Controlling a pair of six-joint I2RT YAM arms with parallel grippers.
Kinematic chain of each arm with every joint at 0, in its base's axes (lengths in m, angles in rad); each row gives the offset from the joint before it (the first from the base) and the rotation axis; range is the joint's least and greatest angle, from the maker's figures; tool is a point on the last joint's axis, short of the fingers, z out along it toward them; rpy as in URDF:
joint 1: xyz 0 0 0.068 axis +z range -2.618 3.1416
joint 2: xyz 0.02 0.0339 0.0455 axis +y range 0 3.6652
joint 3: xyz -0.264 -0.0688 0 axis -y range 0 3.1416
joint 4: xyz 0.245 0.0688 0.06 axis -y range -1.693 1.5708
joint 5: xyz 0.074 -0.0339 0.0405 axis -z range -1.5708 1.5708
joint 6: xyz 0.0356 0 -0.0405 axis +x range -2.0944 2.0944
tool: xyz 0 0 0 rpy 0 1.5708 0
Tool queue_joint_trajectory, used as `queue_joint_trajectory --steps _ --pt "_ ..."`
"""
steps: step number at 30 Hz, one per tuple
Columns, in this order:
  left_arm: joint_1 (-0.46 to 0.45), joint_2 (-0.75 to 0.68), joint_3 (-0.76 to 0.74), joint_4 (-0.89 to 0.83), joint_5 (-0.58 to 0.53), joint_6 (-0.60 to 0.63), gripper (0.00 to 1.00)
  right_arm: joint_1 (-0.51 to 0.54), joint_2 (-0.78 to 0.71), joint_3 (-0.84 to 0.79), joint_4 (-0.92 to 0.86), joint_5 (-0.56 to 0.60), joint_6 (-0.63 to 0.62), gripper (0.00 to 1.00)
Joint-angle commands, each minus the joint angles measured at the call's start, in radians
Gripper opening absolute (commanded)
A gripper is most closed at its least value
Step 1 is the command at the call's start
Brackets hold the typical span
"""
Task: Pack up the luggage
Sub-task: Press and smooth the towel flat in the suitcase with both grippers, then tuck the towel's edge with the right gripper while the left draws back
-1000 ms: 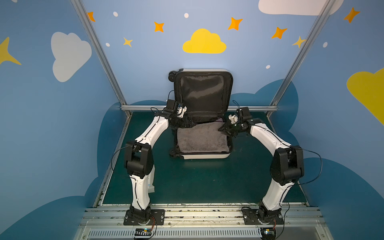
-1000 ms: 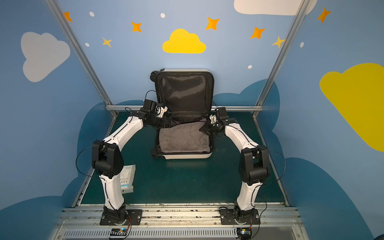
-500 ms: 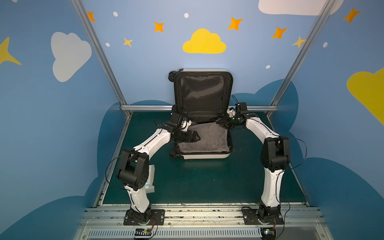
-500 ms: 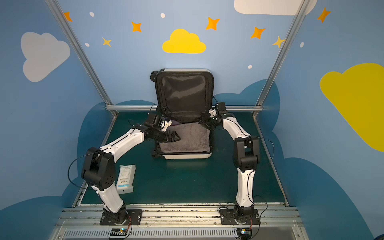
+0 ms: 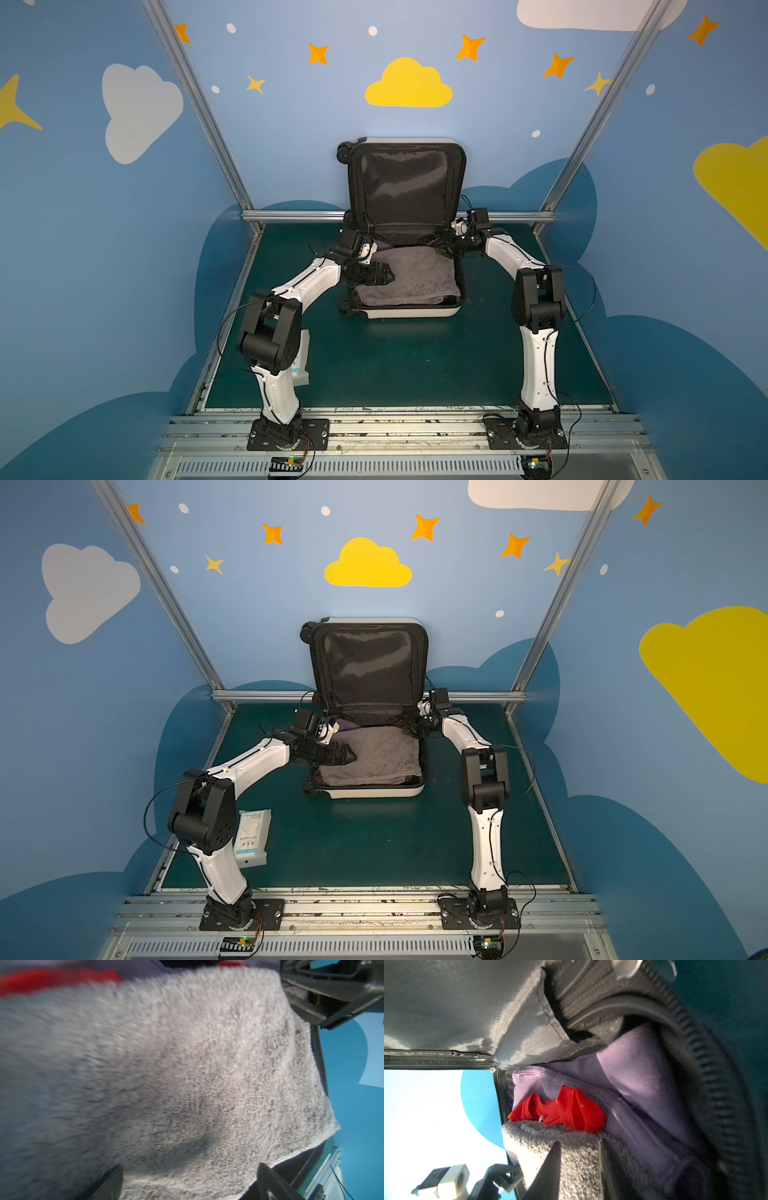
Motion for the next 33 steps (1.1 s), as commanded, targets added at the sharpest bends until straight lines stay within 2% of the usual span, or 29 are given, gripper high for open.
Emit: queue_joint_trajectory --steps 1,9,17,25,29,33 --pt "0.021 0.025 0.045 -0.033 -0.039 0.047 0.99 -0.009 -0.125 -0.033 -0.005 -0.03 -0.015 0.34" --pt "0.043 0.031 0.139 -0.095 -0.035 0.087 0.99 -0.018 -0.342 -0.207 -0.018 -0.007 -0.071 0.34" --pt "0.049 -0.001 0.199 -0.131 -0.016 0.098 0.99 0.001 -0.514 -0.492 0.037 0.03 -0.079 0.34" --pt "0.051 -0.071 0.226 -0.143 0.008 0.07 0.99 0.086 -0.509 -0.659 0.115 0.051 -0.051 0.33" --pt "0.055 -0.137 0.201 -0.136 0.009 0.058 0.99 0.088 -0.463 -0.641 0.108 0.042 -0.051 0.32" --pt "0.08 -0.238 0.131 -0.123 -0.008 0.027 0.99 0.09 -0.502 -0.605 0.072 0.045 -0.079 0.33"
